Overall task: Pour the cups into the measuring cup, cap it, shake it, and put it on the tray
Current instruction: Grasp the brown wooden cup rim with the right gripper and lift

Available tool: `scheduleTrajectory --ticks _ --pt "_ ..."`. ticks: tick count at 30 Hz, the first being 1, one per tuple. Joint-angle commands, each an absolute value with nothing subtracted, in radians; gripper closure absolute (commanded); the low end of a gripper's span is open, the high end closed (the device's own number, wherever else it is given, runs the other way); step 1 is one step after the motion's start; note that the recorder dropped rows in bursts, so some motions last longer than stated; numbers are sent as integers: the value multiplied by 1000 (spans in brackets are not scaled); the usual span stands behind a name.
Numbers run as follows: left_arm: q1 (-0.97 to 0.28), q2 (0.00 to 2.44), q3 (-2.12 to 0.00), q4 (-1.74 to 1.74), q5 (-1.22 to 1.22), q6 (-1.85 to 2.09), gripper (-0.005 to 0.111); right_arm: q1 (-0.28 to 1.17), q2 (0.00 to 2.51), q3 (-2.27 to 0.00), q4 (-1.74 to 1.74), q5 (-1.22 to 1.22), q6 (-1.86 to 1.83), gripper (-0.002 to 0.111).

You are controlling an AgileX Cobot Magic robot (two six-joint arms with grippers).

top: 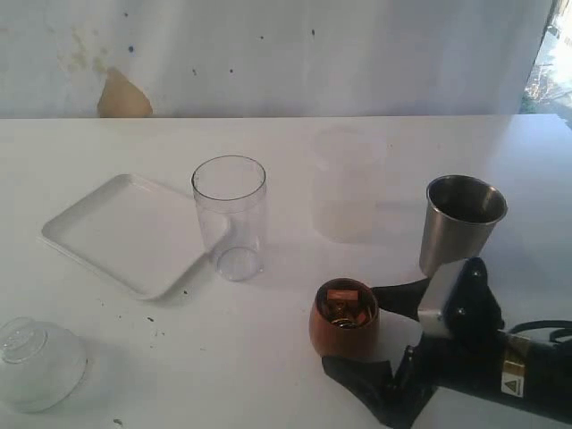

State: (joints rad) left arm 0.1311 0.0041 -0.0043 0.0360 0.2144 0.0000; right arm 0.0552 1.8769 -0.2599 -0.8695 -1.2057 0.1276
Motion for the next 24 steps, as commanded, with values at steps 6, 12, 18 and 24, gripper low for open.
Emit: scheduleTrajectory --ticks 6,12,18,24 --pt "126 0 0 33 203 0 106 70 1977 -361 -850 -1221 104 4" --pt "126 0 0 33 203 0 106 70 2045 -401 -852 -1221 104 4" --pt "126 0 0 33 203 0 106 70 2085 -428 -858 -1221 89 4" --pt "126 0 0 33 203 0 106 74 2085 -447 -858 -1221 83 4"
